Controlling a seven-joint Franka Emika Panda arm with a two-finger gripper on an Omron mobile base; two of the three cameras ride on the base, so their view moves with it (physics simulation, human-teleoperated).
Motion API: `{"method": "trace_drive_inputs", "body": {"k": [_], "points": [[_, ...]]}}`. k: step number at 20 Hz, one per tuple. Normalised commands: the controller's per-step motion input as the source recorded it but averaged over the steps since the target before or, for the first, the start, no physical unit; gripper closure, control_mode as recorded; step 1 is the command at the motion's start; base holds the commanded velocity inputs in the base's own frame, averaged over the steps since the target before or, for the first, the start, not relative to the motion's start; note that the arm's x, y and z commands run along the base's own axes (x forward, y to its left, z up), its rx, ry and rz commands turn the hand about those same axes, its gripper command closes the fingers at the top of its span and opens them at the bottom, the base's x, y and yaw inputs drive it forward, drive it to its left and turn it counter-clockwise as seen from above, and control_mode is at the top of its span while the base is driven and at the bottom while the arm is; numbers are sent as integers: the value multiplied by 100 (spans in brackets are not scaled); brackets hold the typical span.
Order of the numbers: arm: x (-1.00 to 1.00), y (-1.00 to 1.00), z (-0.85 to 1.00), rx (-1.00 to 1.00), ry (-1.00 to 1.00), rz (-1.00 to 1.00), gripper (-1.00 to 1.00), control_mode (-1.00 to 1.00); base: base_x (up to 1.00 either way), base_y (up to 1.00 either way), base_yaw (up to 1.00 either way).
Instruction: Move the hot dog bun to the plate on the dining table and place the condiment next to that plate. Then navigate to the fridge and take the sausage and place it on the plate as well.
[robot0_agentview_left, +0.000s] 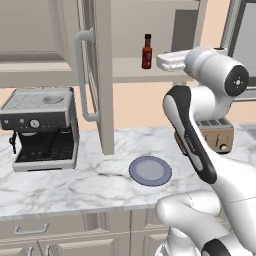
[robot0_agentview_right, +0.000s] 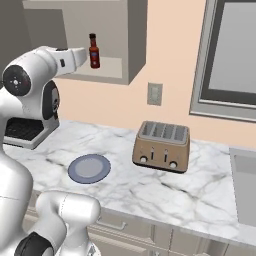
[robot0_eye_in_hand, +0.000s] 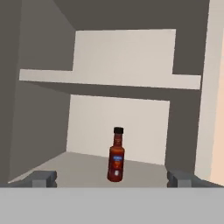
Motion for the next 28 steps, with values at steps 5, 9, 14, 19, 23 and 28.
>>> {"method": "trace_drive_inputs", "body": {"k": [5, 9, 14, 19, 23, 28], "points": [[15, 18, 0, 17, 0, -2, -100, -100, 0, 0, 0], [7, 10, 0, 17, 0, 0, -100, -100, 0, 0, 0], [22, 0, 0, 4, 2, 0, -100, -100, 0, 0, 0], [36, -1, 0, 0, 10, 0, -100, -100, 0, 0, 0], [46, 0, 0, 0, 8, 0, -100, -100, 0, 0, 0], [40, 0, 0, -4, 2, 0, -100, -100, 0, 0, 0]]}}
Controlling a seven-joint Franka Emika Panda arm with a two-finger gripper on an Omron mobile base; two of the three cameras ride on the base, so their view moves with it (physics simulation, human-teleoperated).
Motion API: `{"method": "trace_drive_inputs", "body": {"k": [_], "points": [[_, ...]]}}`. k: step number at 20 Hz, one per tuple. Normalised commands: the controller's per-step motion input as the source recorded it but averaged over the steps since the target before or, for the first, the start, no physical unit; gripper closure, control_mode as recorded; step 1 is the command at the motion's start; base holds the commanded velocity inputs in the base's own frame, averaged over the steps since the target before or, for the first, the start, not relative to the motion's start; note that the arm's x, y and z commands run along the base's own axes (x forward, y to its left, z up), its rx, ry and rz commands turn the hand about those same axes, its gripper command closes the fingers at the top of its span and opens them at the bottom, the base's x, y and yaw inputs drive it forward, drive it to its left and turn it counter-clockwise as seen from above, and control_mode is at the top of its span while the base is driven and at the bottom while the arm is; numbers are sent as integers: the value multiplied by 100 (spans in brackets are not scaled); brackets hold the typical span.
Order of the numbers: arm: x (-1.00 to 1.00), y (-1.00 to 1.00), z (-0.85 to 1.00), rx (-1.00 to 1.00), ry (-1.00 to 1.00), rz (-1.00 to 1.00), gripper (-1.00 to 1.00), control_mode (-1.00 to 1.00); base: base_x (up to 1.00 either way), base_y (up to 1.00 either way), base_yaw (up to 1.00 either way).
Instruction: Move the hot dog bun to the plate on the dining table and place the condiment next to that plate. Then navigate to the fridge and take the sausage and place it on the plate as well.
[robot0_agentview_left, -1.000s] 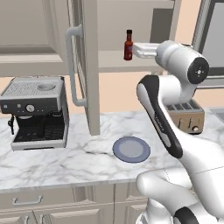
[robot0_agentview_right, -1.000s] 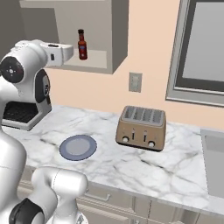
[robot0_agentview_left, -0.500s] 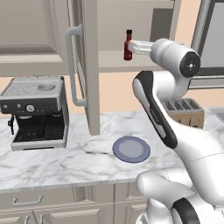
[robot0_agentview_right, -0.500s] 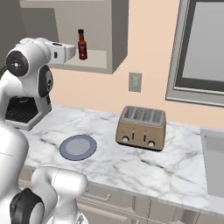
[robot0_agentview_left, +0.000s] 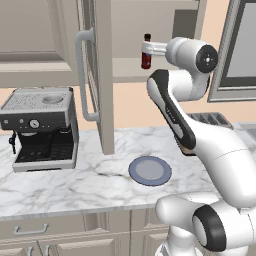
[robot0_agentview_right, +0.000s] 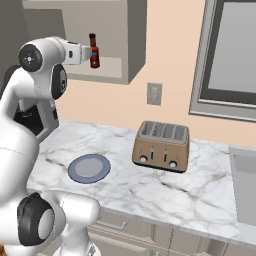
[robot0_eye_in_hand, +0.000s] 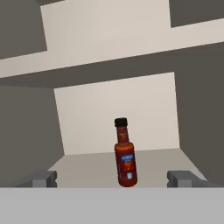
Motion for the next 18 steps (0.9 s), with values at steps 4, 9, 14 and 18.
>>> {"method": "trace_drive_inputs", "body": {"k": [4, 9, 14, 18], "points": [[14, 0, 0, -13, 0, 0, -100, -100, 0, 0, 0], [32, 0, -5, -5, 2, 0, -100, -100, 0, 0, 0], [41, -2, -13, 0, 4, 0, -100, -100, 0, 0, 0], [36, -6, -11, 0, 3, 0, -100, -100, 0, 0, 0]]}}
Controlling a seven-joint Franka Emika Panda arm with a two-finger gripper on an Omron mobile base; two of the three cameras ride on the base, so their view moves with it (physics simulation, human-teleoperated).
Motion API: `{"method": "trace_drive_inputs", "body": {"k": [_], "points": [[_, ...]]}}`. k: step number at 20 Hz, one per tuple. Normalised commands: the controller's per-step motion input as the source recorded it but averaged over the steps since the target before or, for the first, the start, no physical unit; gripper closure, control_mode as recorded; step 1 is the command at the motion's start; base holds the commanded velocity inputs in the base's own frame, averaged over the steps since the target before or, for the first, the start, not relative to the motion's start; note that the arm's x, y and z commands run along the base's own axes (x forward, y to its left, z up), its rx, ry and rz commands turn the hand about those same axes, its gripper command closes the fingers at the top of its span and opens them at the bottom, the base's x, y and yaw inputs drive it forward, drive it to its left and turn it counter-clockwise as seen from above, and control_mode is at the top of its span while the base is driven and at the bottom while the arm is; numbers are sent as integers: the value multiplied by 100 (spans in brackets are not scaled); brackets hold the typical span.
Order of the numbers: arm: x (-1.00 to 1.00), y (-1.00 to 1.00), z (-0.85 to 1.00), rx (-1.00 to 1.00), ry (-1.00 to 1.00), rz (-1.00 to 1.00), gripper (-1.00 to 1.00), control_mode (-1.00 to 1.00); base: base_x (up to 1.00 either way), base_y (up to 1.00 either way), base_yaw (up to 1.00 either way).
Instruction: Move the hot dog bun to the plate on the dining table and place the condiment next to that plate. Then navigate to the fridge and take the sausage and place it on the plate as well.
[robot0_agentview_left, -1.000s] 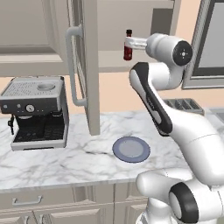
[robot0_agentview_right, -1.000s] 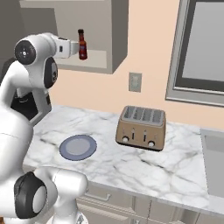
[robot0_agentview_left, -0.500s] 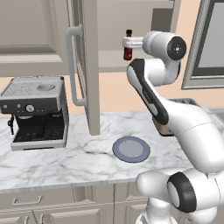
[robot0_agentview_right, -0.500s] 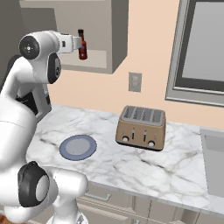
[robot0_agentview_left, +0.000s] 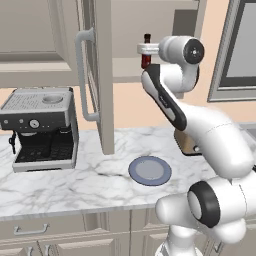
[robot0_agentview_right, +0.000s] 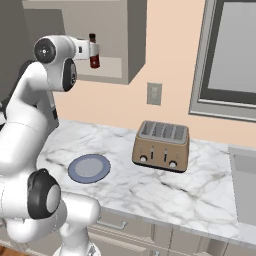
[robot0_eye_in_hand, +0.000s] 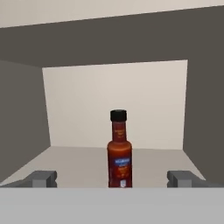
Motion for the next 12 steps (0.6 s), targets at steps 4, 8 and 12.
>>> {"method": "trace_drive_inputs", "body": {"k": [4, 8, 12], "points": [[34, -7, -2, 0, 0, 0, -100, -100, 0, 0, 0], [34, -2, -3, 0, 0, 0, -100, -100, 0, 0, 0], [34, 0, -16, -2, 0, 0, -100, -100, 0, 0, 0]]}}
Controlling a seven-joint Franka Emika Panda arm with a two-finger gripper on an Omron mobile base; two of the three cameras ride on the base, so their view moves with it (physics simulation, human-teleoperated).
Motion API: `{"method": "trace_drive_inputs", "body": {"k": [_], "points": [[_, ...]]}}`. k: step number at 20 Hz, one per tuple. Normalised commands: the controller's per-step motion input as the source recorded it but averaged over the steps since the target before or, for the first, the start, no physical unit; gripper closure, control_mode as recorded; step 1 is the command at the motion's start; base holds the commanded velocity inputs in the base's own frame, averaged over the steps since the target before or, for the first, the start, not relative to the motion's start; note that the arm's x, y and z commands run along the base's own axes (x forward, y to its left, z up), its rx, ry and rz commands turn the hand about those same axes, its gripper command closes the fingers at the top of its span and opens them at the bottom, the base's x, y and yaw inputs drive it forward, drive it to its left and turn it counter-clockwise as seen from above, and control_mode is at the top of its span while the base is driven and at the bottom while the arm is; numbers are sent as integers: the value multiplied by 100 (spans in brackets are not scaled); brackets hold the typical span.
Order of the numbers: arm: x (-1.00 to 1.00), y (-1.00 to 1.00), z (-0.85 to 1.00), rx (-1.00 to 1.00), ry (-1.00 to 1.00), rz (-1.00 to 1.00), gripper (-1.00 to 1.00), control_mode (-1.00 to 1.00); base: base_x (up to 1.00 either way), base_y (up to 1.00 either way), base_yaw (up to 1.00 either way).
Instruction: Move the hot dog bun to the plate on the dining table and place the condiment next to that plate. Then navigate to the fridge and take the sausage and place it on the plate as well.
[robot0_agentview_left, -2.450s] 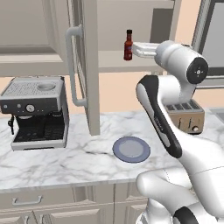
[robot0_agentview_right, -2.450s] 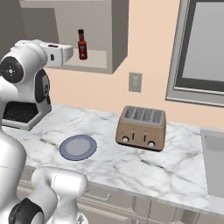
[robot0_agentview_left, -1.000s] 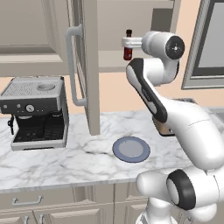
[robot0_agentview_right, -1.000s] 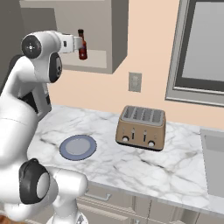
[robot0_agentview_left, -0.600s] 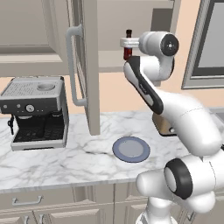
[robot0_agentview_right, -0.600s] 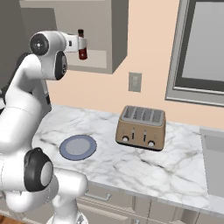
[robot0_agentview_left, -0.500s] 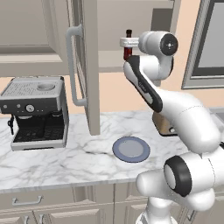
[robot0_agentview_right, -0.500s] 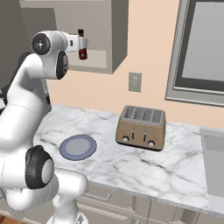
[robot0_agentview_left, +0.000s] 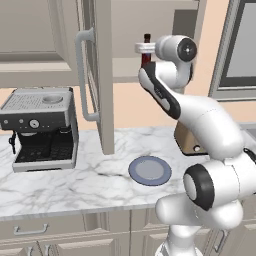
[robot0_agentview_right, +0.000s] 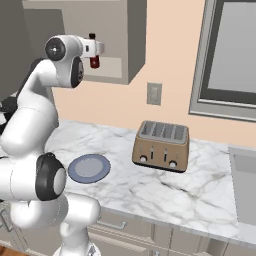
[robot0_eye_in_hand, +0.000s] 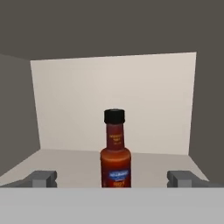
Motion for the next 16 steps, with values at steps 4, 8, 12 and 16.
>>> {"method": "trace_drive_inputs", "body": {"k": [4, 8, 12, 16], "points": [[33, 0, -16, -3, 0, 0, -100, -100, 0, 0, 0], [39, 0, -17, -3, 0, 0, -100, -100, 0, 0, 0], [40, 0, -16, -1, 1, 0, -100, -100, 0, 0, 0], [32, 0, -10, 0, 1, 0, -100, -100, 0, 0, 0]]}}
